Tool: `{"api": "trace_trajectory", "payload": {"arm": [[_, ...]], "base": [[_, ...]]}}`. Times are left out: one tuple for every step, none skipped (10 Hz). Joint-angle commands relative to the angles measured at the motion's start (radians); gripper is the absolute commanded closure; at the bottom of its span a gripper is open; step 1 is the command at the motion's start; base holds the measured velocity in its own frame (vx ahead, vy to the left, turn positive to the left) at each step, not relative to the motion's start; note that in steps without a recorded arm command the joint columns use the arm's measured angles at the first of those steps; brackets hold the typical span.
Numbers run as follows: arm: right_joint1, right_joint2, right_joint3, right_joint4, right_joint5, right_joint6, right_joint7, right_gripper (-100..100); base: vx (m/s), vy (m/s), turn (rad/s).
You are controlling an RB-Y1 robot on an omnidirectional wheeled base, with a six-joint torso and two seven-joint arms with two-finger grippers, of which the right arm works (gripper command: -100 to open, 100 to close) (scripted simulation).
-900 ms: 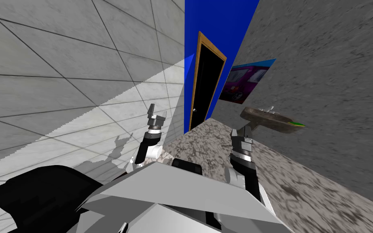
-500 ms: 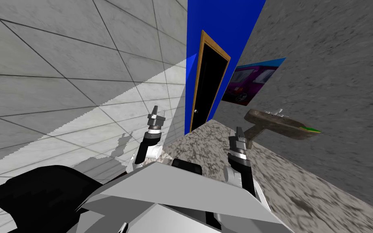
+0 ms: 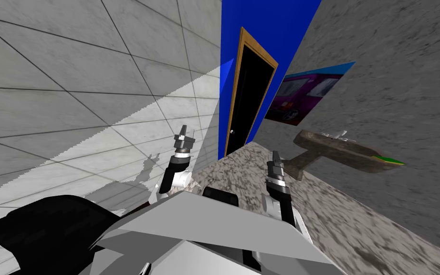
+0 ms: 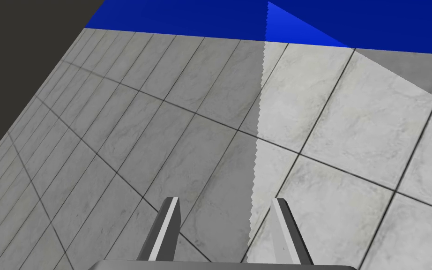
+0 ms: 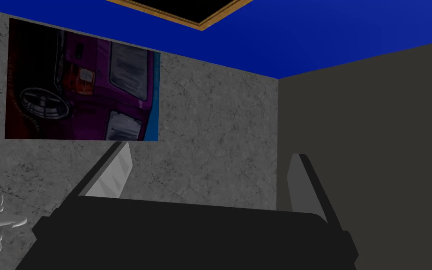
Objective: Pull the door open
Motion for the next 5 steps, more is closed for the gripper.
{"api": "trace_trajectory", "payload": {"arm": [[-0.021,-0.011,-0.001,0.047,0.009,-0.01,0.037,-100],[-0.029,-0.015,-0.001,0.067,0.012,-0.015,0.051,-100],[-0.037,-0.019,-0.001,0.087,0.015,-0.021,0.065,-100],[-0.046,-0.022,-0.001,0.11,0.019,-0.027,0.081,-100],[-0.055,-0.026,-0.001,0.132,0.023,-0.033,0.097,-100]], "base": [[0.118,-0.044,0.141],[0.115,-0.043,0.114],[0.091,-0.038,0.07],[0.106,-0.033,0.074],[0.097,-0.046,0.086]]}}
